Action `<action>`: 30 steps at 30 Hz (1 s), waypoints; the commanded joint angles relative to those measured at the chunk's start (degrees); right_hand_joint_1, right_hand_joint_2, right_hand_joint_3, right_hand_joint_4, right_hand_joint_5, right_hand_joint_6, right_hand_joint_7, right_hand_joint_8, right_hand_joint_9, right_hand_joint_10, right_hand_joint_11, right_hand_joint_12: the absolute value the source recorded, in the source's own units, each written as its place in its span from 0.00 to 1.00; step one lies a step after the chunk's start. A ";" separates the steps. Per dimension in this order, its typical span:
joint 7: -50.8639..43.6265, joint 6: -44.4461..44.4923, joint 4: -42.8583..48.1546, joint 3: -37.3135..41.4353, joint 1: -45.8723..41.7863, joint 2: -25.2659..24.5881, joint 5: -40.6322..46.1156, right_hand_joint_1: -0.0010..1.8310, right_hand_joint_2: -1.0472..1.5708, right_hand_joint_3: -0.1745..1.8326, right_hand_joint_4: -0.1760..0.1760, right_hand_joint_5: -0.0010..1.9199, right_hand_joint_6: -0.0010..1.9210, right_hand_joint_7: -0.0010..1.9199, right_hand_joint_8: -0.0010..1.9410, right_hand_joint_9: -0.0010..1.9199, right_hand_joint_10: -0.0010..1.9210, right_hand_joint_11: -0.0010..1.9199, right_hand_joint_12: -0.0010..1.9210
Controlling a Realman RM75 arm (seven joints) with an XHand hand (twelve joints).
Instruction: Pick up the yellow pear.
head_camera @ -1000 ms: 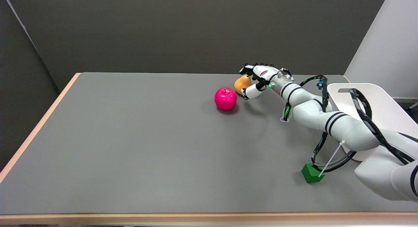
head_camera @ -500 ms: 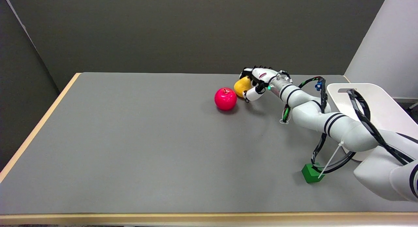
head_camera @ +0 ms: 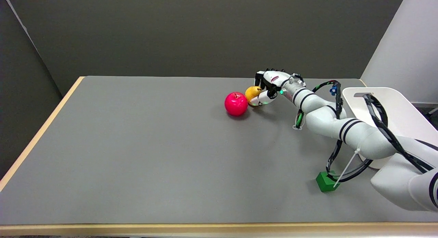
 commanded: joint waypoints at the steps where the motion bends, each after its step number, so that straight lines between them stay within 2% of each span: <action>1: -0.53 2.23 2.66 0.77 -0.62 1.26 -0.48 0.61 0.87 0.18 0.29 0.26 0.87 0.39 0.78 0.36 0.72 0.07 0.98; 5: -2.40 2.97 8.64 3.60 -1.68 4.20 -0.48 0.62 0.85 0.23 0.28 0.26 0.86 0.40 0.78 0.37 0.76 0.06 1.00; 10: -8.10 3.12 19.10 9.77 -4.53 8.37 -0.48 0.62 0.85 0.23 0.29 0.27 0.86 0.40 0.78 0.37 0.79 0.05 1.00; 15: -12.59 3.12 29.42 16.47 -8.69 12.39 -0.48 0.62 0.85 0.21 0.28 0.27 0.84 0.41 0.76 0.38 0.79 0.08 1.00; 18: -15.07 3.12 35.25 21.60 -11.93 14.09 -0.48 0.62 0.86 0.19 0.22 0.27 0.84 0.42 0.76 0.38 0.78 0.12 1.00; 19: -15.90 3.17 37.50 24.11 -13.73 14.59 -0.48 0.63 0.86 0.19 0.20 0.27 0.83 0.42 0.75 0.39 0.79 0.14 1.00; 26: -21.34 3.12 46.77 40.01 -27.10 15.09 -0.24 0.64 0.84 0.22 0.20 0.29 0.80 0.44 0.74 0.42 0.80 0.25 1.00; 30: -21.78 3.82 50.93 51.00 -35.90 14.69 0.08 0.65 0.81 0.27 0.18 0.31 0.79 0.45 0.72 0.43 0.80 0.27 1.00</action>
